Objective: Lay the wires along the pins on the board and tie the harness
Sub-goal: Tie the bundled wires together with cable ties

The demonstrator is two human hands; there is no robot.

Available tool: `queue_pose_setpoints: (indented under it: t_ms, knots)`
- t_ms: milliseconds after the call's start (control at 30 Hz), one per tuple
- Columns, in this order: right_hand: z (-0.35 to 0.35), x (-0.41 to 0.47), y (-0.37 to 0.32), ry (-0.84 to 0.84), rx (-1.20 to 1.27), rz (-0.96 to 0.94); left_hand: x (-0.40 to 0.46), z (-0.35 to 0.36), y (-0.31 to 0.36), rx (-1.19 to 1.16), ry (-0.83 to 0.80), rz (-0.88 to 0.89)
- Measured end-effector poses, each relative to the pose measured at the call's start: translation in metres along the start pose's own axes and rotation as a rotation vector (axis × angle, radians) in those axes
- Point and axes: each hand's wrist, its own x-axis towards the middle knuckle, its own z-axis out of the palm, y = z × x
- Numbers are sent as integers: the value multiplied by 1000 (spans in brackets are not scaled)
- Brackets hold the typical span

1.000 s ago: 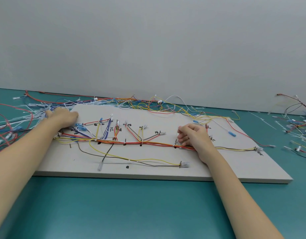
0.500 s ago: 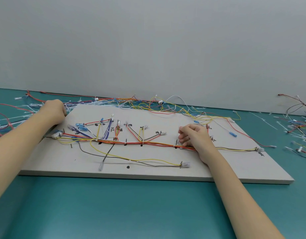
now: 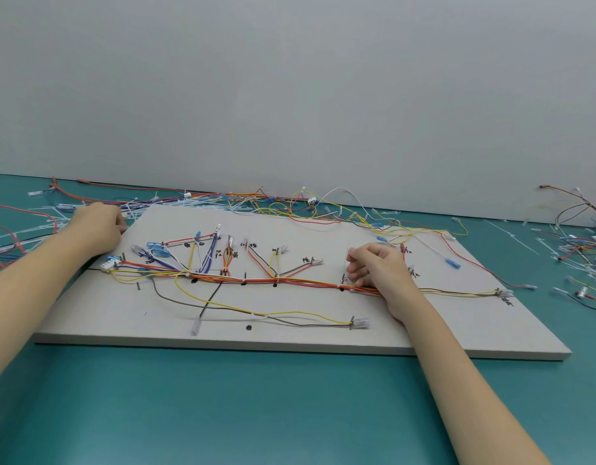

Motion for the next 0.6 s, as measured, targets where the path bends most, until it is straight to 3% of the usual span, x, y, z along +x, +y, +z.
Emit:
queue_pose_setpoints:
  t_ms: [167,367,467,600]
  knots:
    - [0,1,1,18,-2,-6,3,-2,6,-204,251,-96]
    - [1,1,4,59,-2,-54,-8,-33,56,-596,481,20]
    - [2,3,7,175,-96,-143,-23,-48,94,-634,446,211]
    - [-2,5,12,357,-494,-272,-53,-52,143,-605,191,429]
